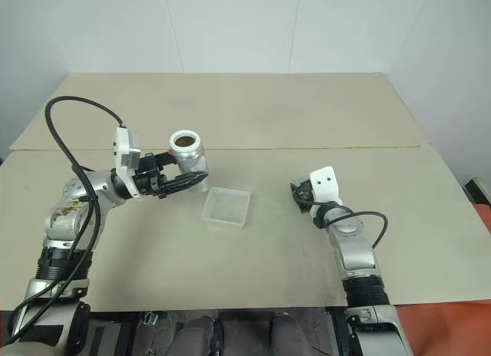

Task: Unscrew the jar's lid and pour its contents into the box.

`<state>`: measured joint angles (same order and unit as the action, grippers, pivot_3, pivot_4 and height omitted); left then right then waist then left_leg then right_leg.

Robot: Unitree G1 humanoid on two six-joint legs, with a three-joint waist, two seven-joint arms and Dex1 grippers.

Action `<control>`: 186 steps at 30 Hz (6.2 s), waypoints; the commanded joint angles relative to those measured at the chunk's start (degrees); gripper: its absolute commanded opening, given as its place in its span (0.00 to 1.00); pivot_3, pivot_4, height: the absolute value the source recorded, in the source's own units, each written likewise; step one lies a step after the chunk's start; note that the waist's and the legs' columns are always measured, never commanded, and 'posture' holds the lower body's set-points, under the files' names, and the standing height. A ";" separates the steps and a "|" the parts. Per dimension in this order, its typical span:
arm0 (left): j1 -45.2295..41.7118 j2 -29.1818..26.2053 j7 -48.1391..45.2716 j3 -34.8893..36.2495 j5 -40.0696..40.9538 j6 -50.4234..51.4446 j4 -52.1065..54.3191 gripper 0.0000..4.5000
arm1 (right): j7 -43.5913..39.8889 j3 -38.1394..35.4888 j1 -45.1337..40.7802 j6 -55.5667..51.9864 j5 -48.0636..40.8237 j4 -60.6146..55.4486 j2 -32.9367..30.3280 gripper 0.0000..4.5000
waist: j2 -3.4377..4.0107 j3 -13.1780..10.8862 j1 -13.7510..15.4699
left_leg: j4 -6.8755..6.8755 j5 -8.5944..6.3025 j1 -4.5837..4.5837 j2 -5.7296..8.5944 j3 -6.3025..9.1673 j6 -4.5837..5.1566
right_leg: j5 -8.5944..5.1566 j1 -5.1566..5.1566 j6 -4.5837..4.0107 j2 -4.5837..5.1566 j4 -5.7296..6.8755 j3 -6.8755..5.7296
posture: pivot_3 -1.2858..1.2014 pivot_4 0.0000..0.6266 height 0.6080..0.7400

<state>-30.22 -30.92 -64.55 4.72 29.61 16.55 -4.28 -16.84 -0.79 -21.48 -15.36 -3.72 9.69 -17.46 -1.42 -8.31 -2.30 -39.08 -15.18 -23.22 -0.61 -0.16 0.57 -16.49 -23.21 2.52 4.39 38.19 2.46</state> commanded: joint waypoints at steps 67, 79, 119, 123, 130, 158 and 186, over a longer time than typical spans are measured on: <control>-42.42 -12.42 86.38 -51.51 -113.54 -72.81 -23.35 0.64 | -48.19 0.48 -7.44 -12.84 -22.12 -28.96 -34.02 0.99 | -0.12 -0.07 2.93 | -0.22 -0.10 -0.23 0.26 -0.07 0.18 | 0.01 -0.05 0.05 0.07 -0.11 -0.05 | 0.52 0.24 1.00; -38.41 -9.01 71.75 -42.33 -90.95 -71.47 -30.55 0.64 | -47.92 0.51 -7.42 -12.90 -22.18 -28.42 -33.80 0.99 | -0.12 -0.07 3.15 | -0.64 -0.18 -0.34 0.23 -0.04 0.31 | 0.03 0.00 0.08 0.04 -0.02 -0.10 | 0.52 0.24 1.00; -43.54 -10.05 72.33 -43.19 -104.43 -83.94 -29.74 0.64 | -46.50 -0.70 -7.27 -13.63 -24.00 -29.95 -33.70 0.99 | -0.09 -0.05 2.98 | -0.77 -0.24 -0.50 0.50 0.25 0.42 | 0.07 -0.07 0.16 0.07 -0.09 -0.05 | 0.52 0.24 1.00; -45.65 -8.91 78.12 -48.72 -111.62 -79.59 -30.48 0.64 | -46.18 -0.99 -7.40 -14.15 -24.23 -30.49 -33.55 0.99 | -0.09 -0.05 3.14 | -0.79 -0.24 -0.50 0.51 0.26 0.41 | 0.10 -0.05 0.21 0.08 -0.07 -0.06 | 0.52 0.24 1.00; -46.01 -6.87 78.23 -51.64 -115.67 -69.60 -27.58 0.64 | -45.80 -1.05 -7.81 -15.04 -24.87 -31.27 -33.49 0.99 | -0.10 -0.06 3.05 | -0.79 -0.26 -0.55 0.54 0.27 0.44 | 0.10 -0.10 0.22 0.11 -0.08 -0.06 | 0.52 0.24 1.00; -24.04 -1.26 6.45 -15.77 -14.76 -30.44 -24.99 0.64 | -46.81 -2.11 -10.08 -16.15 -28.82 -24.72 -31.67 0.99 | -0.09 -0.05 1.39 | -0.91 -0.25 -0.54 0.47 0.38 0.43 | 0.10 -0.14 0.21 0.08 0.06 -0.10 | 0.52 0.24 1.00; 6.17 14.28 35.49 -1.33 -17.77 -22.42 -11.85 0.64 | -46.34 -3.70 -7.76 -18.05 -30.22 -27.18 -33.07 0.99 | -0.06 -0.03 2.34 | -0.84 -0.27 -0.27 0.44 0.46 0.46 | 0.10 0.01 0.21 0.14 0.16 0.01 | 0.52 0.24 1.00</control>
<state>-23.97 -16.69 -30.85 2.55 13.18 -3.88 -16.31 -63.45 -2.19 -29.06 -32.98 -32.83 -15.75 -49.77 -1.47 -8.34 0.04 -39.91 -15.44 -23.49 -0.17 0.29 1.03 -16.39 -23.20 2.73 4.53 38.34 2.47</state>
